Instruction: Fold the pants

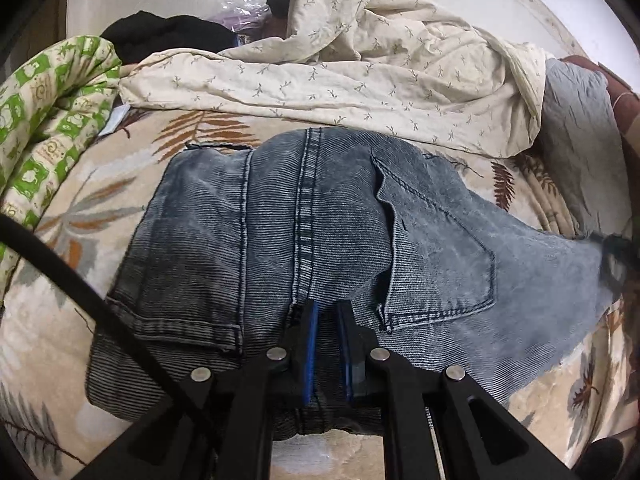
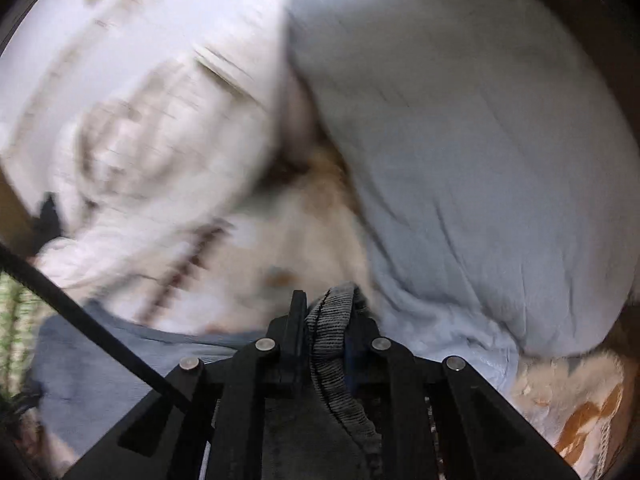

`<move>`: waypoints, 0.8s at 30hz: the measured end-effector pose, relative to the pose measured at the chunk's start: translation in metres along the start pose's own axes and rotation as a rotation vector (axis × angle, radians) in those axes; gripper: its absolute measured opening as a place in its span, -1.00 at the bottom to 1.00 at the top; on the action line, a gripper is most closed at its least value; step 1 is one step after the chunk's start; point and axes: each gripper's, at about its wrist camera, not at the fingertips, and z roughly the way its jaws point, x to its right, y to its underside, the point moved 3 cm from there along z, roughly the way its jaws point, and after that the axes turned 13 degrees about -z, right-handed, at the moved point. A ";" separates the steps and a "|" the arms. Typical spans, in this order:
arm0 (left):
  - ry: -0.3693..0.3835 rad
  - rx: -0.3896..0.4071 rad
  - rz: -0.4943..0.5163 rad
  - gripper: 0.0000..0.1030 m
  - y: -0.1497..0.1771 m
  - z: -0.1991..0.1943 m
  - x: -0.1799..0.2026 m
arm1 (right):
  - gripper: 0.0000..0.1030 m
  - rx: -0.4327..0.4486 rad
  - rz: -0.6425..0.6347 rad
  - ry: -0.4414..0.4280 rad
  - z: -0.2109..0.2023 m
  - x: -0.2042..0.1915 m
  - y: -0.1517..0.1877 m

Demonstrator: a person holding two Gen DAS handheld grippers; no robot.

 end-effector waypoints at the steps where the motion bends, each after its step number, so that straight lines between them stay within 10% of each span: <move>1: -0.001 0.001 0.003 -0.77 0.000 0.000 0.001 | -0.60 -0.042 0.026 0.009 0.012 0.005 0.007; 3: 0.001 -0.001 0.004 -0.77 0.000 -0.001 0.000 | -0.42 -0.127 0.136 0.012 0.030 0.022 0.027; 10: 0.003 -0.009 -0.017 -0.77 0.000 -0.003 -0.001 | -0.15 0.035 0.263 -0.028 -0.039 0.053 0.050; 15: 0.002 -0.009 -0.017 -0.77 0.001 -0.005 -0.001 | -0.05 -0.043 0.218 -0.083 -0.051 0.034 0.075; 24: 0.013 -0.024 -0.033 -0.77 0.002 -0.005 -0.005 | -0.06 -0.235 0.128 0.062 -0.045 0.019 0.102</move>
